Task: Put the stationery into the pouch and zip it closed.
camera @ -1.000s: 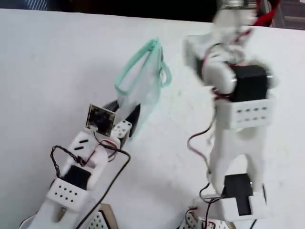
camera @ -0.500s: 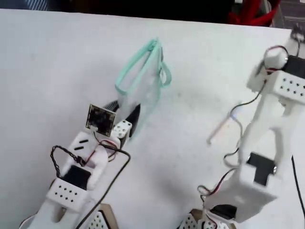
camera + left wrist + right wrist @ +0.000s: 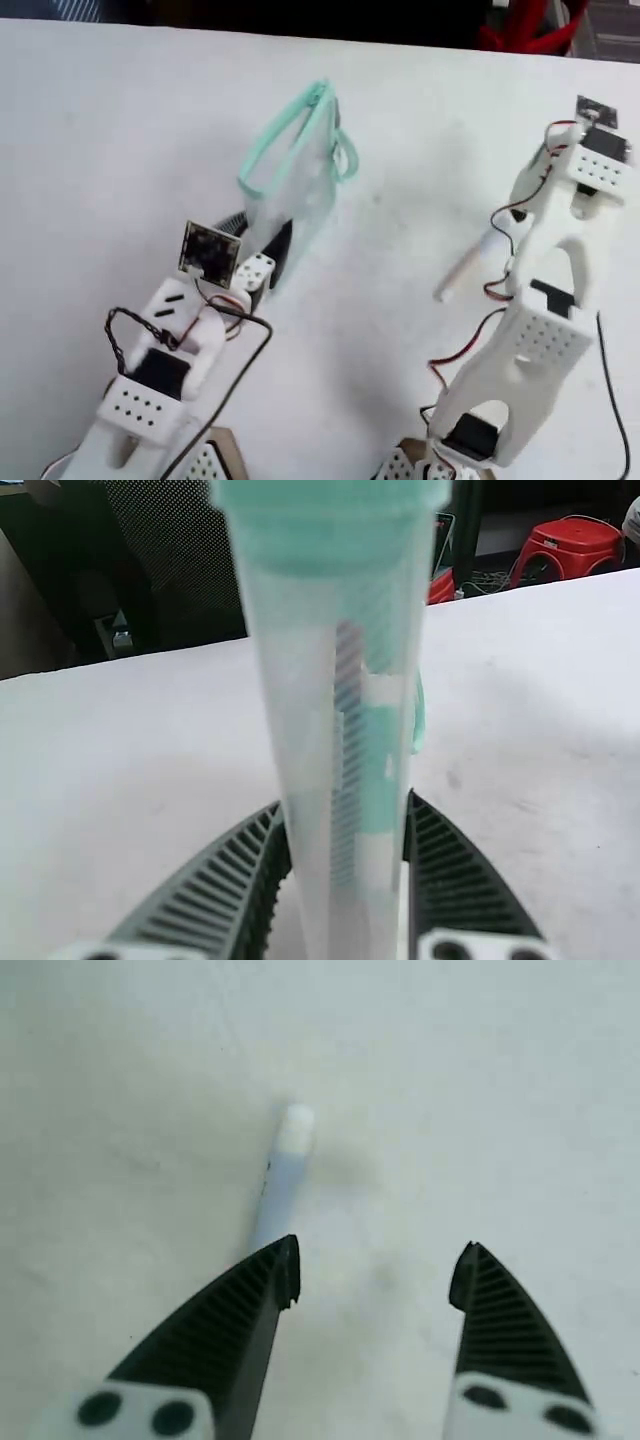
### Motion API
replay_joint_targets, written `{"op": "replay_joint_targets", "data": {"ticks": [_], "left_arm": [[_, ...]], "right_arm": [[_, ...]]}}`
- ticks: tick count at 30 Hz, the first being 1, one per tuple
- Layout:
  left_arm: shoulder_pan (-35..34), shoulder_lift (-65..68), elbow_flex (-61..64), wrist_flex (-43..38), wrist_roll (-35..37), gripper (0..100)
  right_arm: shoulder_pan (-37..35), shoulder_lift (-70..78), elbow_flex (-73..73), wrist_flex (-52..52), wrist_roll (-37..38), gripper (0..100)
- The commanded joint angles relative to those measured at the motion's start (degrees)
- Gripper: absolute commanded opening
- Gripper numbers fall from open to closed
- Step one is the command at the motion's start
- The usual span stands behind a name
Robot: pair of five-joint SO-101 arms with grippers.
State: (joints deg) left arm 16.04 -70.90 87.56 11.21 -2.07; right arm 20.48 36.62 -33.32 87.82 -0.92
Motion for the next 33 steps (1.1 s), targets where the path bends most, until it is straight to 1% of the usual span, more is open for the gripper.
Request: {"op": "replay_joint_targets", "data": {"ticks": [1,4,7,20,22,25,27,33], "left_arm": [[-0.13,0.40,0.00,-0.35,-0.53,18],[-0.04,0.40,0.00,-0.35,-0.53,18],[-0.04,0.40,0.00,-0.26,-0.53,18],[-0.04,0.40,0.00,-0.35,-0.53,18],[-0.04,0.40,0.00,-0.26,-0.53,18],[0.04,0.40,0.00,-0.18,-0.53,18],[0.04,0.40,0.00,-0.09,-0.53,18],[1.63,0.40,0.09,0.00,-0.53,18]], "right_arm": [[-2.95,1.36,-4.13,-0.22,-6.51,24.4],[-3.47,3.82,-4.40,-0.92,-11.69,24.6],[-3.21,6.64,-4.40,-4.09,-16.00,24.6],[-3.47,11.03,-4.40,-11.12,-16.18,24.2],[-3.30,11.21,-4.40,-11.12,-16.18,21.0],[-3.21,11.30,-4.40,-11.12,-16.18,11.0],[-3.21,11.30,-4.40,-11.12,-16.18,6.5],[-3.03,12.62,-4.48,-11.12,-16.18,5.2]]}}
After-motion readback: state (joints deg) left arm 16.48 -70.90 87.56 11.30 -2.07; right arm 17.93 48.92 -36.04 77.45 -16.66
